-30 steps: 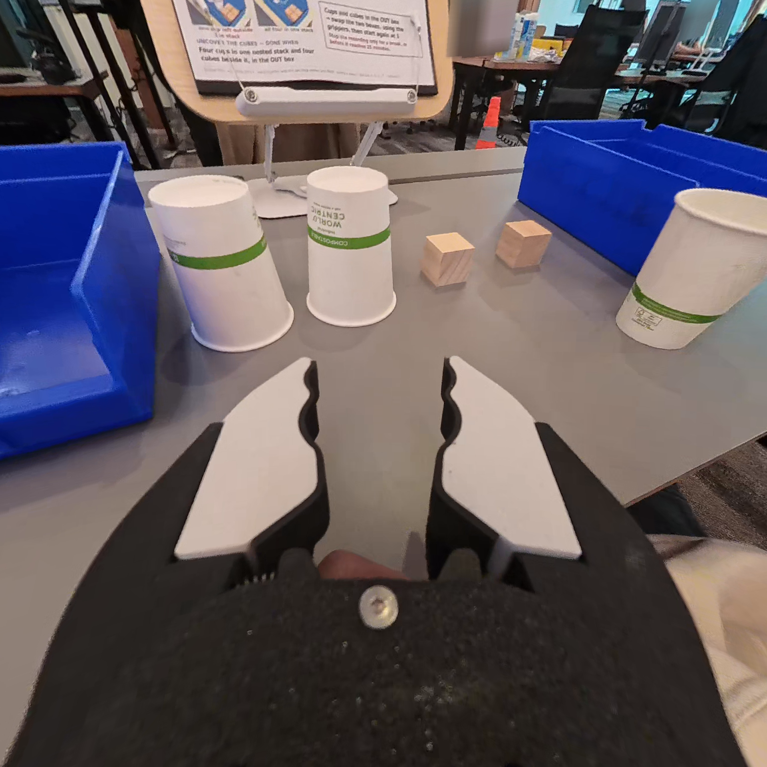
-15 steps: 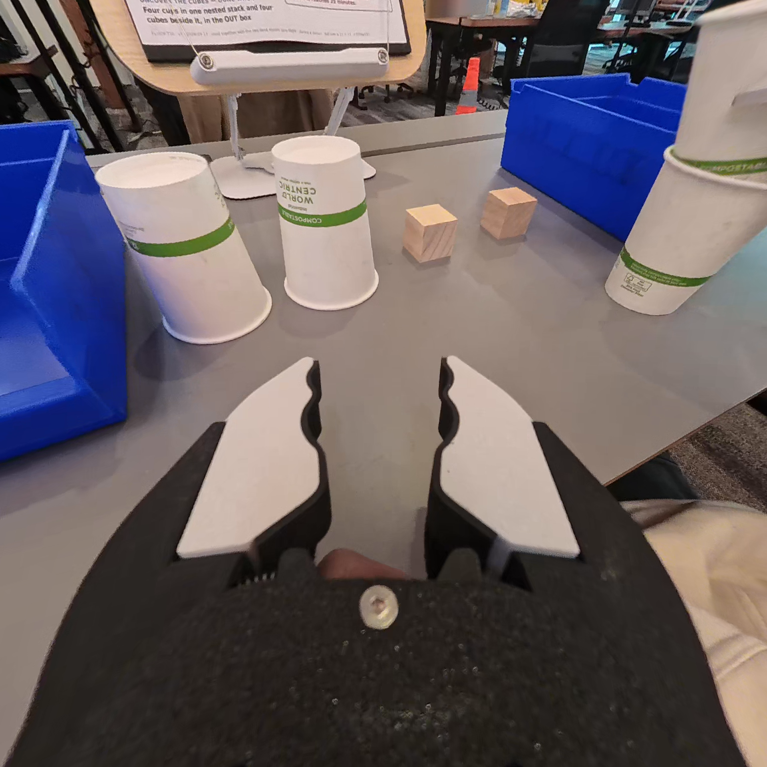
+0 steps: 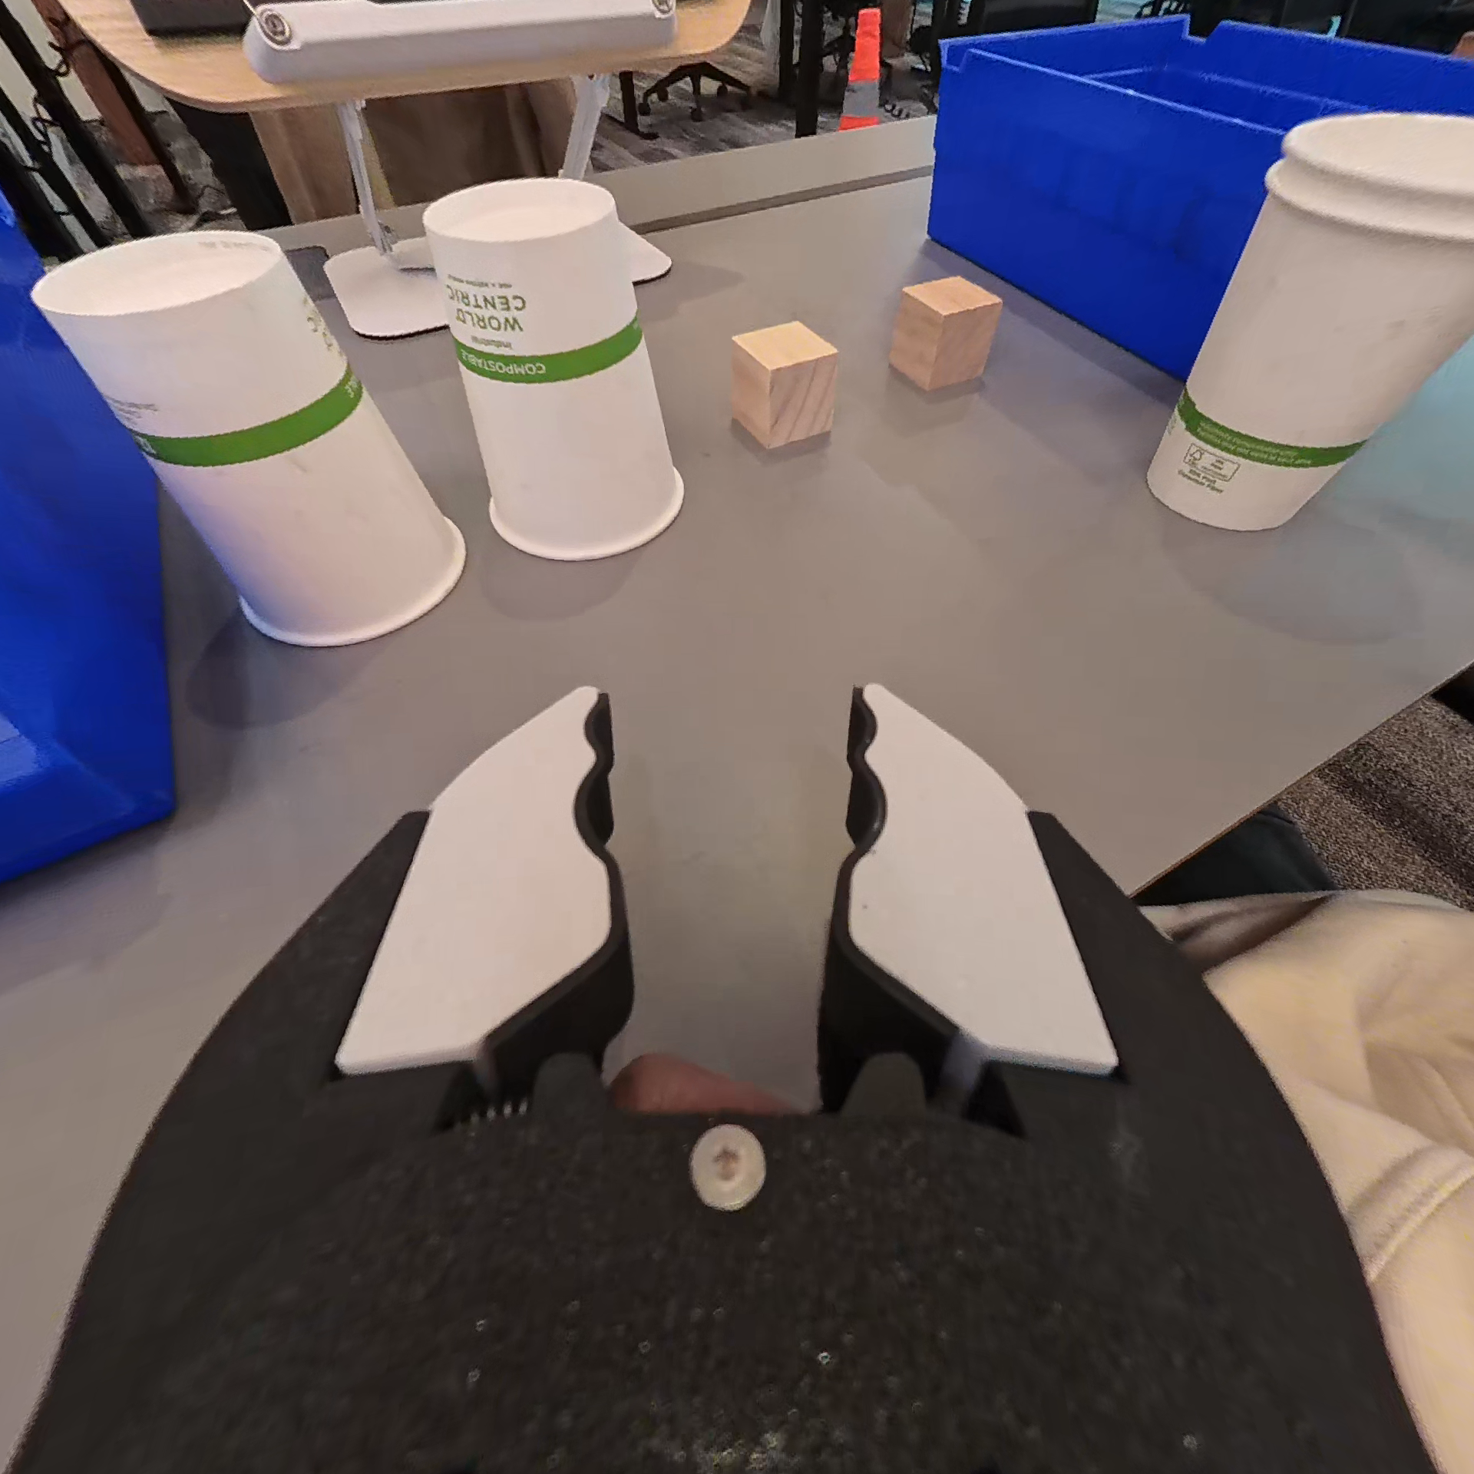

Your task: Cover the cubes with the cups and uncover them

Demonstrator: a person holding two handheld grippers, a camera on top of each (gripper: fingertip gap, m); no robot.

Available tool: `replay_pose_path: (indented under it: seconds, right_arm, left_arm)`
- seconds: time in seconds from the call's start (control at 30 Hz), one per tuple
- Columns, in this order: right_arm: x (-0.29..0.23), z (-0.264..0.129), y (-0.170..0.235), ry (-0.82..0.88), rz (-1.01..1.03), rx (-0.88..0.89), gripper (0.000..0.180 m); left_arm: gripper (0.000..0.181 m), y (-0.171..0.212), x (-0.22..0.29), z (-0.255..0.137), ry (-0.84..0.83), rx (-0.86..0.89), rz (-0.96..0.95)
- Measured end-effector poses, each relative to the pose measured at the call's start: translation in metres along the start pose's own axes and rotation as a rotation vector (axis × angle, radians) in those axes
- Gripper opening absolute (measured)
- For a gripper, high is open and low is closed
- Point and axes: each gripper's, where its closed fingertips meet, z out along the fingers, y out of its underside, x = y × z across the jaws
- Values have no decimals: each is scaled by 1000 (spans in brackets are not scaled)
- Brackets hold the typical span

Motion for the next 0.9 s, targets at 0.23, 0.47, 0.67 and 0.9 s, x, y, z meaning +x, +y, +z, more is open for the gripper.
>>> replay_pose_path:
  seconds: [0.23, 0.47, 0.67, 0.9]
  right_arm:
    - [-116, -25, -62, -246, 12, 515, 94]
    - [-160, 56, -56, -247, 167, 518, 90]
    - [-142, 66, -39, -188, 73, 475, 87]
    - [-153, 52, -44, -265, 70, 505, 85]
  left_arm:
    - [57, -3, -13, -2, -44, 28, -51]
    - [57, -4, -22, -3, -70, 33, -74]
    - [64, -10, -24, 19, -57, -5, -52]
    - [83, -60, -50, 104, -179, -52, -55]
